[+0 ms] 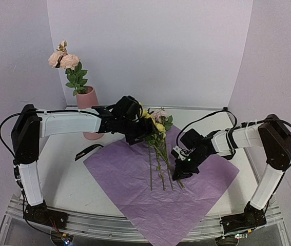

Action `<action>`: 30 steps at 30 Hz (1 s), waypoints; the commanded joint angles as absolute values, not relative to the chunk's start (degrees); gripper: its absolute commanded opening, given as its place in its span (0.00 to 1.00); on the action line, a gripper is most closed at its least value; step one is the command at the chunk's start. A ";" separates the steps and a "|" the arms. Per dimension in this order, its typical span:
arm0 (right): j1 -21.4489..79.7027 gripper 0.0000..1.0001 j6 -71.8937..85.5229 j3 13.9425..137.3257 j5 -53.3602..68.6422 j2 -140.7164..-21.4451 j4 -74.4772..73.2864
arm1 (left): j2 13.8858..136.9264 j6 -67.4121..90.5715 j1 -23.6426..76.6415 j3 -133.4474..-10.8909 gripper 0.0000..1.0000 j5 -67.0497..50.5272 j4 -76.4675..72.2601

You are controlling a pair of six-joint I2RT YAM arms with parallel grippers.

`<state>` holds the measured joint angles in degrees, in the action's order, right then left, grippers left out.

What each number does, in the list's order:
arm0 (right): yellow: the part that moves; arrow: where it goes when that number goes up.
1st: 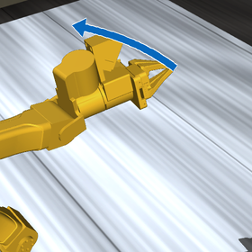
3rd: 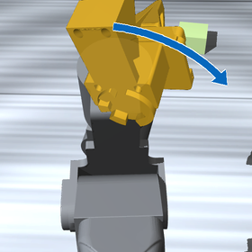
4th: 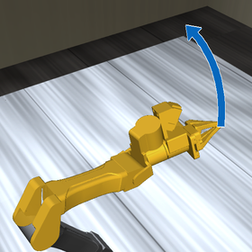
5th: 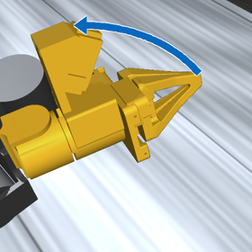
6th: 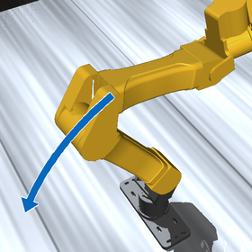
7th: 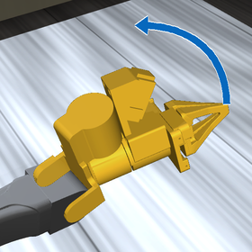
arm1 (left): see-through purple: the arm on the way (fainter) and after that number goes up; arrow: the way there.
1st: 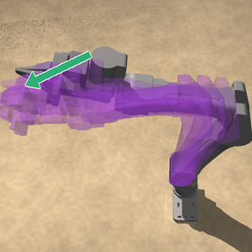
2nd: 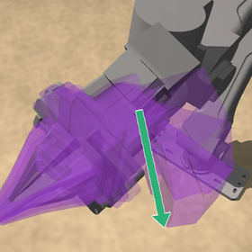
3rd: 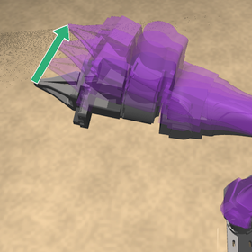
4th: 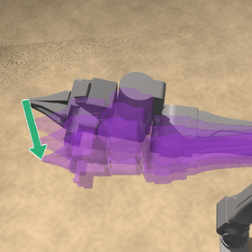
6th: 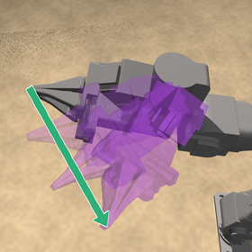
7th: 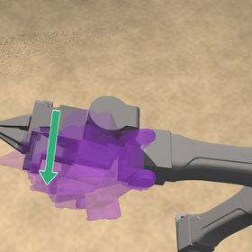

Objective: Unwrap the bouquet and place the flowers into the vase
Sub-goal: Pick up the fake flower from the wrapping paper.

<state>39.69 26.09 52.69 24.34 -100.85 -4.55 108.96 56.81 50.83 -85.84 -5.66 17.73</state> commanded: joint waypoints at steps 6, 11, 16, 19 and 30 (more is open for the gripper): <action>40.11 0.00 28.97 53.31 19.19 -89.07 -6.75 | 109.77 54.62 50.80 -90.62 0.83 -7.27 18.81; 40.14 0.00 30.31 54.45 18.38 -83.40 -6.60 | 110.52 54.15 50.83 -92.41 0.83 -10.36 18.78; 40.14 0.00 30.19 57.31 18.82 -81.49 -6.41 | 111.84 53.02 50.80 -95.53 0.81 -16.02 18.55; 40.09 0.00 30.21 58.71 19.68 -81.54 -6.42 | 111.79 52.36 50.80 -96.96 0.78 -16.95 17.70; 40.11 0.00 31.21 60.09 22.00 -78.62 -6.32 | 108.12 54.22 50.80 -91.50 0.64 -16.19 2.85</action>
<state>39.86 31.02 57.39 20.38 -81.91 -5.61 111.30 53.94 50.83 -92.35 -16.16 10.78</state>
